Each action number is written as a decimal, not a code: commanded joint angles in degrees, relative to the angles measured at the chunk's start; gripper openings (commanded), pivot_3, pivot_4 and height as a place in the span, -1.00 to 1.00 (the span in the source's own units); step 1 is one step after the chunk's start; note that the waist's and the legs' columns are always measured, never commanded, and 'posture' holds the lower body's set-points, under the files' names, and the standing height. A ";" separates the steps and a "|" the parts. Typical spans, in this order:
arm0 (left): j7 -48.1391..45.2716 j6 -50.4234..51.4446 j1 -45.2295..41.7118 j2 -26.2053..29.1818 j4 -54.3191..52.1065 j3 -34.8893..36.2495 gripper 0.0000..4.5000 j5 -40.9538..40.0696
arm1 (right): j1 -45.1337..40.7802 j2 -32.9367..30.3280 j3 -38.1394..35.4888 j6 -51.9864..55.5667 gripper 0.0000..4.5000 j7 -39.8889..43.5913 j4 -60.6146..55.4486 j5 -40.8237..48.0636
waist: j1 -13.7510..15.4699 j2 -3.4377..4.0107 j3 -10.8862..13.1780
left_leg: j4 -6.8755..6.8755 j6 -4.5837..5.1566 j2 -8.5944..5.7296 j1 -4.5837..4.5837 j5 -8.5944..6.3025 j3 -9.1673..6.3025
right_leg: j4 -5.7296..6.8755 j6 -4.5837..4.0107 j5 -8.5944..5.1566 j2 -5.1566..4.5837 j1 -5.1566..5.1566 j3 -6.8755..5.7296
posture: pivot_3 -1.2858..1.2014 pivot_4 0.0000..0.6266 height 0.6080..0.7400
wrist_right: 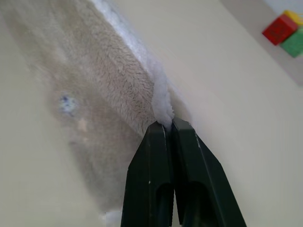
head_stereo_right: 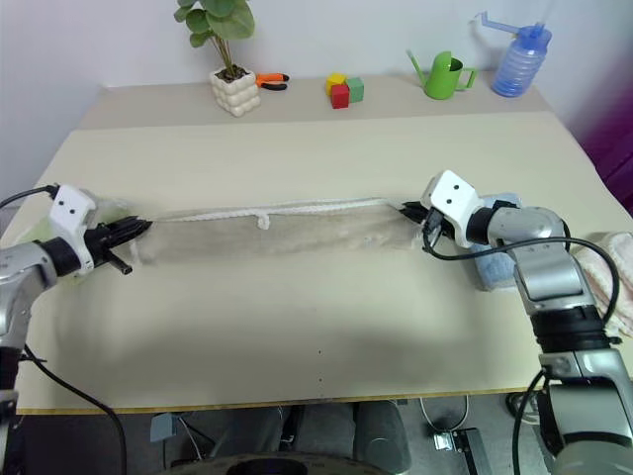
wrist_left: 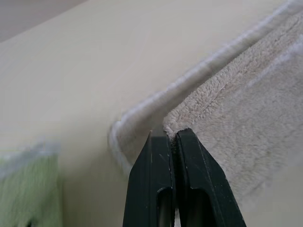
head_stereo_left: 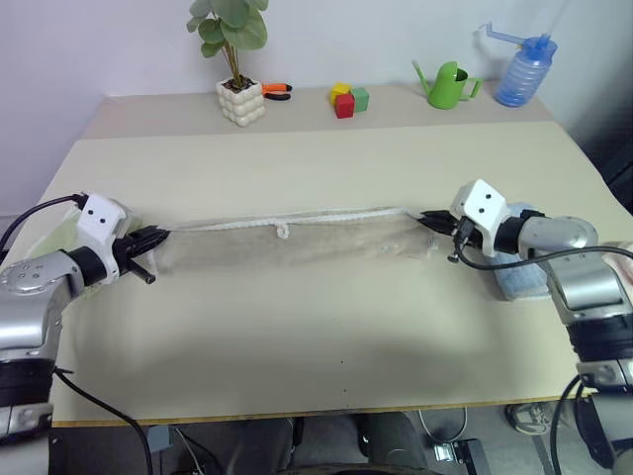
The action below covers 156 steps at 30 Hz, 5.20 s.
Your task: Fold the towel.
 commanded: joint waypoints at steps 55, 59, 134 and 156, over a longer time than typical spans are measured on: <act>2.01 8.97 2.83 -15.03 -32.58 -13.39 0.77 -10.19 | 18.36 33.04 -29.15 58.97 0.97 -46.57 -31.82 40.67 | 0.12 0.04 -0.10 | 0.02 0.28 0.02 0.05 -0.16 0.06 | 0.11 0.01 0.03 0.06 -0.01 0.25 | 0.03 -0.52 0.86; 1.76 8.60 2.89 -15.23 -31.92 -13.28 0.77 -9.80 | 12.36 39.20 -34.09 57.87 0.97 -56.27 -24.79 40.69 | 0.10 0.04 -0.12 | 0.02 0.27 0.00 0.09 -0.15 0.06 | 0.12 0.00 0.03 0.07 0.00 0.26 | 0.03 -0.52 0.86; 16.06 14.55 26.23 -18.01 -45.01 0.32 0.77 -14.48 | 2.14 24.46 10.55 15.33 -0.98 -20.34 -5.20 -0.66 | -1.08 0.07 -0.17 | -0.11 0.09 0.07 0.04 -0.05 0.17 | -0.01 -0.01 0.03 0.11 -0.10 0.30 | 0.03 -0.52 0.86; 49.30 32.37 28.34 -31.92 -45.08 15.10 1.00 -51.14 | 3.23 18.48 8.07 5.05 0.89 -10.27 -21.45 0.35 | -0.75 0.01 -0.19 | -0.06 0.24 0.07 0.07 -0.15 0.12 | 0.01 0.00 0.02 0.11 -0.02 0.29 | 0.03 -0.52 0.86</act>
